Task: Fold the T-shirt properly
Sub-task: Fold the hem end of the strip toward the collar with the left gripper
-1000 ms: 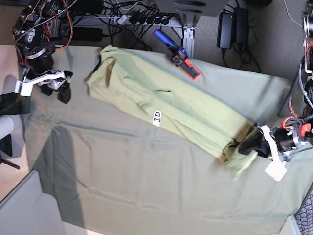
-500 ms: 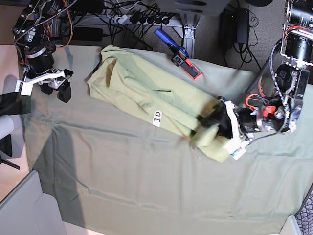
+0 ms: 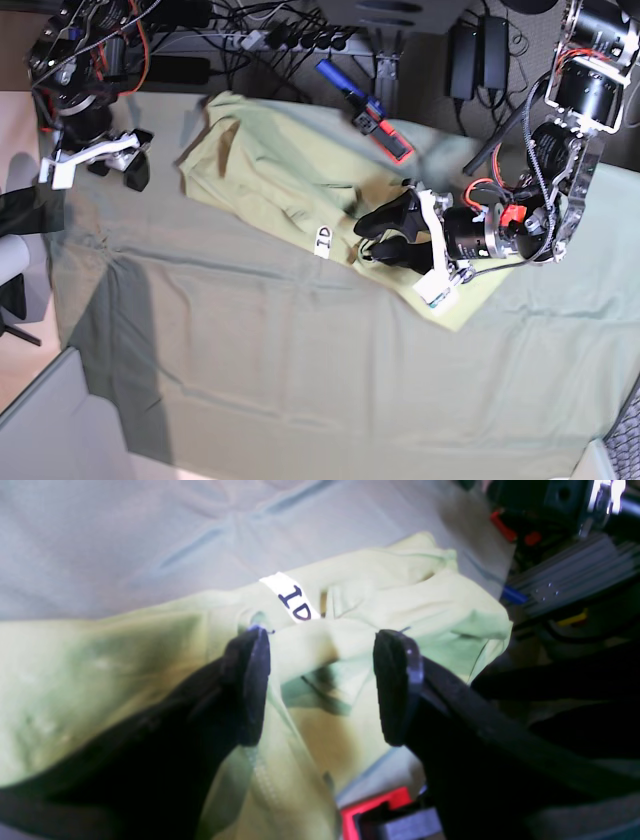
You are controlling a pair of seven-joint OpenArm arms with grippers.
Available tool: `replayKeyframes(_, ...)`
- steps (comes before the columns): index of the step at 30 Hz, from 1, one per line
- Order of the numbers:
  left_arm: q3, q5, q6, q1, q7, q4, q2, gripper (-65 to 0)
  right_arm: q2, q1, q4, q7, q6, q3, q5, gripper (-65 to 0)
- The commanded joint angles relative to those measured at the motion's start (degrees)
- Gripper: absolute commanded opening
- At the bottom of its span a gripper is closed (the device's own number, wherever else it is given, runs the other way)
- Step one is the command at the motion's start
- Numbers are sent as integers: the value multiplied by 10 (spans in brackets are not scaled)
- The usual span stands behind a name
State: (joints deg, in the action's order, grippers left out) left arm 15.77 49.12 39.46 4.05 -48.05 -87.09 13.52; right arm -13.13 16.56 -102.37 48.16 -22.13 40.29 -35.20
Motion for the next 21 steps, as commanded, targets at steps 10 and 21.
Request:
replayKeyframes(10,-45,24,5,17,-11,-66,16,-291,69,48,5,19,-41,0,-108,-207)
replayKeyframes(21,-64,25,5,17,-10,-66,36,-291,133,58,5,11,-46,-65,-115,-207)
